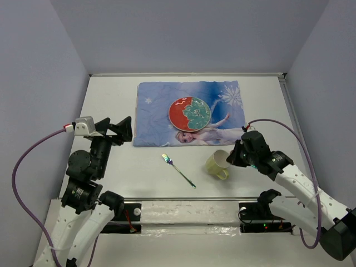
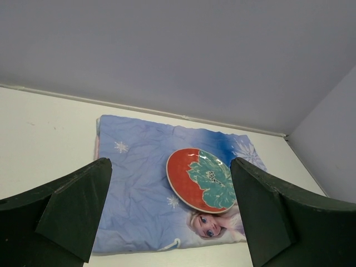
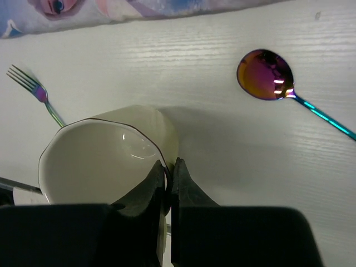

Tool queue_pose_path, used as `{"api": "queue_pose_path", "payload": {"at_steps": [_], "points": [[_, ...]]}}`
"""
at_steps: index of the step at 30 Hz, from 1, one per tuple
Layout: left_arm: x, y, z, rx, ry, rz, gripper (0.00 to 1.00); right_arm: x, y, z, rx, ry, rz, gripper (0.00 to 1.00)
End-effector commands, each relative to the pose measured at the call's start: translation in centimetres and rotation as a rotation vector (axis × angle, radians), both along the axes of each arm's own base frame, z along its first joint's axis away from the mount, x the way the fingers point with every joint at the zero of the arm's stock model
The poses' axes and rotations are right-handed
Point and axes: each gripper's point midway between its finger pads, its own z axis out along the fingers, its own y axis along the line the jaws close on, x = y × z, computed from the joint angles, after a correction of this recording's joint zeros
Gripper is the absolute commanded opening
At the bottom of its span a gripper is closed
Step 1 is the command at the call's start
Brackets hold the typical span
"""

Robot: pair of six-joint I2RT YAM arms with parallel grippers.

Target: Set the dinner table for one person

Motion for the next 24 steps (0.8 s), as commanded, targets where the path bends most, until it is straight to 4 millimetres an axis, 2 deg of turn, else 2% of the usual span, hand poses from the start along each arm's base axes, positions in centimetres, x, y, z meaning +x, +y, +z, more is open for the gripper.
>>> {"api": "queue_pose_path", "payload": {"at_steps": [1, 3, 4, 5, 6, 9, 10, 11, 12, 13, 14, 15, 16, 17, 18, 19, 20, 21, 23, 24], "points": [[-0.3, -0.4, 1.6, -0.014, -0.062, -0.024, 0.99, 5.1, 1.4, 9.8, 0.070, -0.292, -0.029, 0.00], [-0.4, -0.5, 1.6, -0.013, -0.064, -0.029, 0.99, 7.4, 1.3, 13.2, 0.071, -0.415, -0.061, 0.00], [-0.4, -0.5, 1.6, -0.013, -0.065, -0.031, 0.99, 9.1, 0.8, 16.6, 0.067, -0.511, -0.122, 0.00], [-0.5, -0.6, 1.7, -0.013, -0.067, -0.032, 0.99, 10.5, 0.9, 16.8, 0.013, -0.525, -0.119, 0.00], [-0.5, -0.6, 1.7, -0.014, -0.068, -0.032, 0.99, 11.8, 1.0, 19.8, 0.009, -0.585, -0.134, 0.00], [-0.7, -0.9, 1.7, -0.016, -0.071, -0.048, 0.99, 16.4, -0.9, 22.2, -0.092, -0.645, -0.209, 0.00], [-0.8, -0.9, 1.8, -0.016, -0.074, -0.052, 0.99, 18.9, -1.0, 20.7, -0.131, -0.607, -0.220, 0.00], [-0.9, -1.2, 1.9, -0.016, -0.079, -0.070, 0.99, 20.5, -0.7, 22.8, -0.088, -0.639, -0.202, 0.00], [-1.0, -1.4, 2.0, -0.015, -0.084, -0.079, 0.99, 22.4, -2.6, 22.9, -0.083, -0.632, -0.239, 0.00], [-1.1, -1.8, 2.1, -0.016, -0.089, -0.101, 0.99, 24.6, -2.6, 21.4, -0.087, -0.599, -0.241, 0.00], [-1.2, -1.9, 2.0, -0.011, -0.091, -0.108, 0.99, 25.9, -2.9, 21.1, -0.090, -0.592, -0.247, 0.00], [-1.3, -2.2, 2.1, -0.012, -0.094, -0.122, 0.99, 27.4, -3.7, 22.9, -0.086, -0.622, -0.265, 0.00], [-1.5, -2.5, 2.2, -0.010, -0.100, -0.140, 0.99, 29.5, -3.8, 20.5, -0.107, -0.568, -0.261, 0.00], [-1.5, -2.6, 2.2, -0.008, -0.101, -0.142, 0.99, 30.6, -4.3, 20.3, -0.114, -0.560, -0.270, 0.00], [-1.6, -2.8, 2.2, -0.008, -0.101, -0.153, 0.99, 31.9, -4.7, 22.0, -0.109, -0.592, -0.285, 0.00], [-1.7, -2.9, 2.3, -0.010, -0.105, -0.159, 0.99, 33.0, -6.0, 21.5, -0.125, -0.573, -0.307, 0.00], [-1.8, -3.0, 2.4, -0.010, -0.107, -0.165, 0.99, 34.8, -6.8, 18.8, -0.163, -0.520, -0.320, 0.00], [-1.8, -3.1, 2.4, -0.008, -0.107, -0.169, 0.99, 36.1, -7.4, 20.3, -0.157, -0.542, -0.338, 0.00], [-1.7, -3.3, 2.2, -0.006, -0.100, -0.174, 0.99, 37.5, -8.9, 18.2, -0.165, -0.475, -0.344, 0.00], [-1.7, -3.4, 2.2, -0.002, -0.099, -0.178, 0.99, 38.6, -8.7, 16.0, -0.177, -0.436, -0.332, 0.00]]}}
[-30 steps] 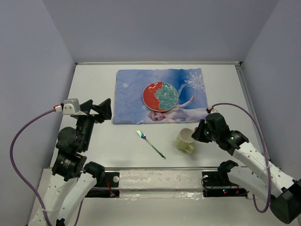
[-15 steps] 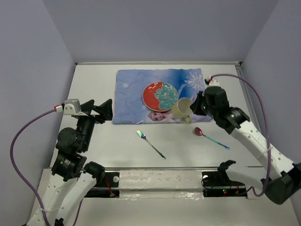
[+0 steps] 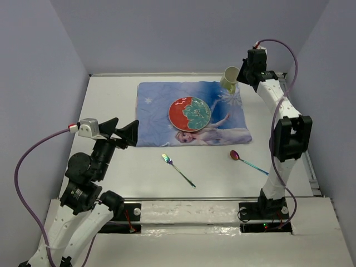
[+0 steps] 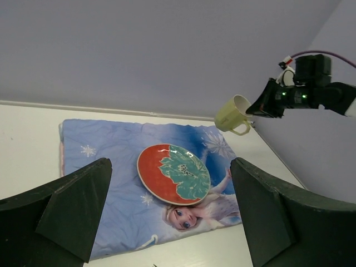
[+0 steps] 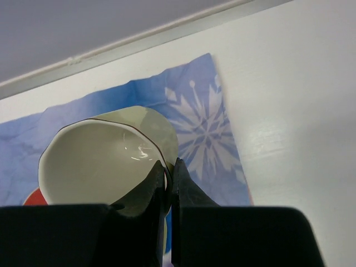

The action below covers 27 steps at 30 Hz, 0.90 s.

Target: Set the dinner table for one person

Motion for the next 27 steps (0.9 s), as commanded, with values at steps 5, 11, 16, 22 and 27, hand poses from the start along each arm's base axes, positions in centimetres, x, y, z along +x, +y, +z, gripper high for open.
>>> {"api": "queue_pose_path", "payload": {"at_steps": [5, 11, 16, 22, 27], "points": [[-0.5, -0.7, 1.4, -0.003, -0.061, -0.042, 0.99, 5.1, -2.0, 2.0, 0.036, -0.069, 0.002, 0.00], [-0.5, -0.7, 1.4, 0.004, -0.062, -0.037, 0.99, 6.6, -3.4, -1.3, 0.021, -0.010, -0.027, 0.00], [-0.3, -0.6, 1.2, 0.006, -0.054, -0.028, 0.99, 7.2, -4.1, -3.3, 0.045, 0.024, -0.035, 0.00], [-0.1, -0.5, 1.1, 0.009, -0.048, -0.021, 0.99, 8.0, -4.7, -5.1, 0.044, 0.048, -0.053, 0.00], [0.0, -0.5, 1.0, 0.013, -0.044, -0.017, 0.99, 8.4, -4.4, -6.1, 0.055, 0.062, -0.041, 0.00]]}}
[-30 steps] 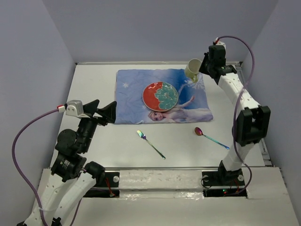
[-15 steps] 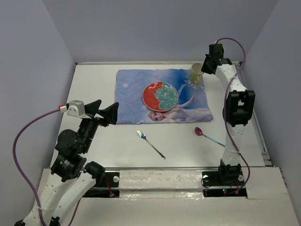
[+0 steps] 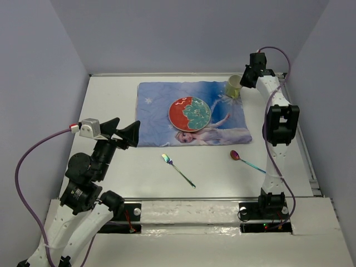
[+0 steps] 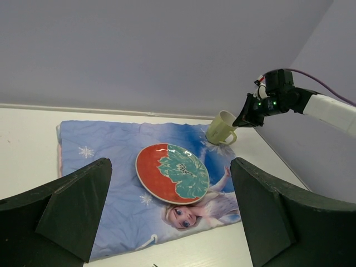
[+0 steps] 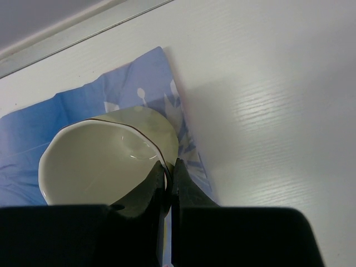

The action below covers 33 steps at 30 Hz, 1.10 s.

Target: Set the dinner table for one person

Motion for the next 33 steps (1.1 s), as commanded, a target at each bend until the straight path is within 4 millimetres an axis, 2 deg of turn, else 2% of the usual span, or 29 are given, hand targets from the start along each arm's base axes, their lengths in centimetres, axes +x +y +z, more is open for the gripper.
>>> {"api": "queue_pose_path", "payload": {"at_steps": [1, 4, 5, 7, 8, 9, 11, 12, 14, 15, 16, 17, 18, 19, 20, 21, 22, 23, 24, 26, 27, 28, 29, 30, 31, 32, 33], "points": [[0.2, 0.0, 0.9, -0.001, -0.035, 0.006, 0.99, 2.3, 0.3, 4.3, 0.031, -0.132, 0.005, 0.12], [0.2, 0.1, 0.9, -0.003, -0.034, 0.011, 0.99, 2.2, 0.2, 5.1, 0.030, -0.146, -0.005, 0.34], [0.2, 0.1, 0.9, -0.002, -0.036, 0.013, 0.99, 2.2, 0.2, 5.5, 0.035, -0.153, -0.008, 0.48], [0.3, 0.1, 0.9, -0.003, -0.034, 0.014, 0.99, 2.1, 0.5, 7.1, 0.047, -0.180, 0.002, 0.57], [0.2, 0.2, 0.9, -0.004, -0.035, 0.016, 0.99, 2.1, 0.7, 7.3, 0.058, -0.183, 0.011, 0.57], [0.2, 0.2, 0.9, -0.006, -0.036, 0.014, 0.99, 1.9, 1.2, 8.5, 0.075, -0.204, 0.029, 0.58], [0.2, 0.2, 1.0, -0.005, -0.038, 0.016, 0.99, 1.6, 1.5, 9.7, 0.088, -0.220, 0.042, 0.59], [0.2, 0.3, 1.0, -0.005, -0.038, 0.017, 0.99, 1.1, 2.3, 11.4, 0.121, -0.243, 0.077, 0.59], [0.2, 0.4, 1.0, -0.008, -0.038, 0.022, 0.99, 0.2, 2.9, 12.1, 0.141, -0.249, 0.104, 0.60], [0.2, 0.4, 1.0, -0.007, -0.039, 0.023, 0.99, -0.9, 4.2, 14.6, 0.157, -0.288, 0.141, 0.60], [0.2, 0.5, 1.0, -0.008, -0.040, 0.025, 0.99, -2.0, 4.9, 13.1, 0.159, -0.252, 0.153, 0.60], [0.2, 0.5, 1.1, -0.009, -0.041, 0.027, 0.99, -2.5, 7.1, 14.1, 0.157, -0.298, 0.193, 0.60], [0.1, 0.6, 1.1, -0.011, -0.043, 0.031, 0.99, -3.5, 8.4, 14.4, 0.153, -0.316, 0.221, 0.60], [0.1, 0.9, 1.2, -0.014, -0.048, 0.042, 0.99, -5.5, 9.6, 17.3, 0.157, -0.379, 0.251, 0.60], [0.0, 1.0, 1.3, -0.015, -0.051, 0.045, 0.99, -6.9, 11.1, 14.7, 0.164, -0.355, 0.279, 0.60], [0.0, 1.1, 1.4, -0.016, -0.054, 0.050, 0.99, -9.7, 14.5, 17.1, 0.189, -0.410, 0.356, 0.60], [0.0, 1.3, 1.4, -0.017, -0.056, 0.056, 0.99, -10.9, 16.4, 17.6, 0.206, -0.463, 0.398, 0.60], [0.0, 1.4, 1.4, -0.018, -0.055, 0.062, 0.99, -12.6, 18.3, 16.8, 0.220, -0.464, 0.438, 0.60], [0.0, 1.5, 1.4, -0.016, -0.054, 0.066, 0.99, -16.3, 22.1, 12.3, 0.244, -0.377, 0.522, 0.60], [0.0, 1.6, 1.4, -0.015, -0.055, 0.071, 0.99, -20.1, 25.8, 11.8, 0.283, -0.410, 0.626, 0.60], [0.0, 1.6, 1.4, -0.016, -0.054, 0.072, 0.99, -23.7, 28.6, 8.2, 0.281, -0.336, 0.696, 0.59], [0.0, 1.6, 1.4, -0.015, -0.054, 0.074, 0.99, -25.7, 29.7, 6.2, 0.282, -0.303, 0.727, 0.59], [0.0, 1.6, 1.4, -0.015, -0.052, 0.074, 0.99, -27.1, 31.3, 6.0, 0.289, -0.296, 0.771, 0.59], [0.0, 1.6, 1.4, -0.014, -0.053, 0.074, 0.99, -28.8, 32.1, 4.4, 0.285, -0.256, 0.795, 0.58], [0.0, 1.6, 1.4, -0.013, -0.052, 0.073, 0.99, -30.2, 33.1, 3.6, 0.283, -0.238, 0.824, 0.58], [0.0, 1.6, 1.4, -0.013, -0.052, 0.073, 0.99, -32.7, 34.8, 3.2, 0.284, -0.227, 0.884, 0.58], [0.1, 1.6, 1.3, -0.012, -0.050, 0.076, 0.99, -34.1, 35.4, 2.5, 0.280, -0.209, 0.915, 0.58]]}}
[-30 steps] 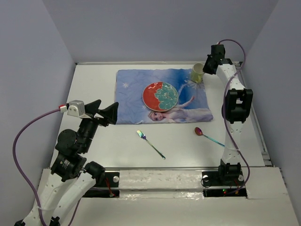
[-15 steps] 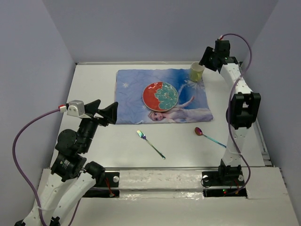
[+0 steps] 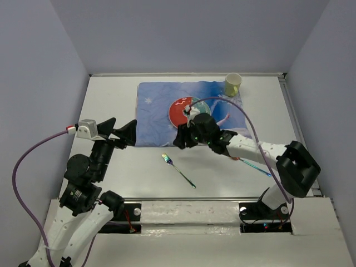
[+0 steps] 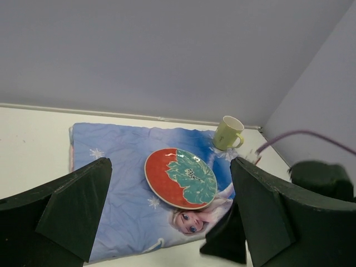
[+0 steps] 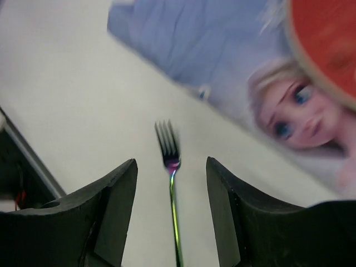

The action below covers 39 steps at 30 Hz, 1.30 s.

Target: Set the dinner table for one person

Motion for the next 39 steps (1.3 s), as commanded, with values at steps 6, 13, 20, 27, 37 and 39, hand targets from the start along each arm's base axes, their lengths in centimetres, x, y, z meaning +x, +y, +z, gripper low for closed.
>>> {"api": "queue_pose_path", "payload": {"at_steps": [6, 13, 20, 27, 37, 39], "points": [[0.2, 0.6, 0.8, 0.001, -0.031, 0.031, 0.99, -8.3, 2.4, -5.5, -0.112, 0.035, 0.093, 0.56], [0.5, 0.1, 0.5, 0.010, -0.021, 0.014, 0.99, -11.7, 1.0, -9.8, -0.277, 0.124, 0.114, 0.49], [0.4, 0.1, 0.6, 0.012, -0.025, 0.014, 0.99, -12.4, 1.0, -12.1, -0.403, 0.109, 0.103, 0.43], [0.4, 0.1, 0.6, 0.011, -0.028, 0.014, 0.99, -12.6, 2.2, -13.0, -0.463, 0.082, 0.115, 0.23], [0.1, 0.3, 0.9, 0.005, -0.039, 0.013, 0.99, -11.3, 6.2, -6.1, -0.310, -0.023, 0.094, 0.00], [0.0, 0.3, 1.0, 0.003, -0.043, 0.014, 0.99, -10.0, 6.7, -3.7, -0.282, -0.095, 0.061, 0.00]]}}
